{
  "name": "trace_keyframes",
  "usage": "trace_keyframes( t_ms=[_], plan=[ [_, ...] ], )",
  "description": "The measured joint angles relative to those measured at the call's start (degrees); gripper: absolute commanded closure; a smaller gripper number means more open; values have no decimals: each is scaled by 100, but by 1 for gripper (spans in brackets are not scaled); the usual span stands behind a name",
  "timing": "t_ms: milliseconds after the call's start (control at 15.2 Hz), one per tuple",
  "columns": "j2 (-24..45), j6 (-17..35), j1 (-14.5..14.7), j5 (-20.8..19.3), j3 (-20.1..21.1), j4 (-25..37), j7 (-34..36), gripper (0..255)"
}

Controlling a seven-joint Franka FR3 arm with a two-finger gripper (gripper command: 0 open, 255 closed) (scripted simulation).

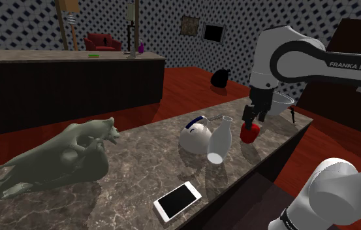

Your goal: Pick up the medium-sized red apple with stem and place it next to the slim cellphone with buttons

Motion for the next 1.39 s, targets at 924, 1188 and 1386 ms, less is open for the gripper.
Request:
trace_keyframes(
  t_ms=[924,1188,1386],
  plan=[
    [451,1056,-204,-1078,-1981,-187,-2864,0],
    [987,1482,-165,-1236,-2648,60,-3826,0],
    [1483,1809,-74,-1222,-3140,311,-4559,0]
  ],
)
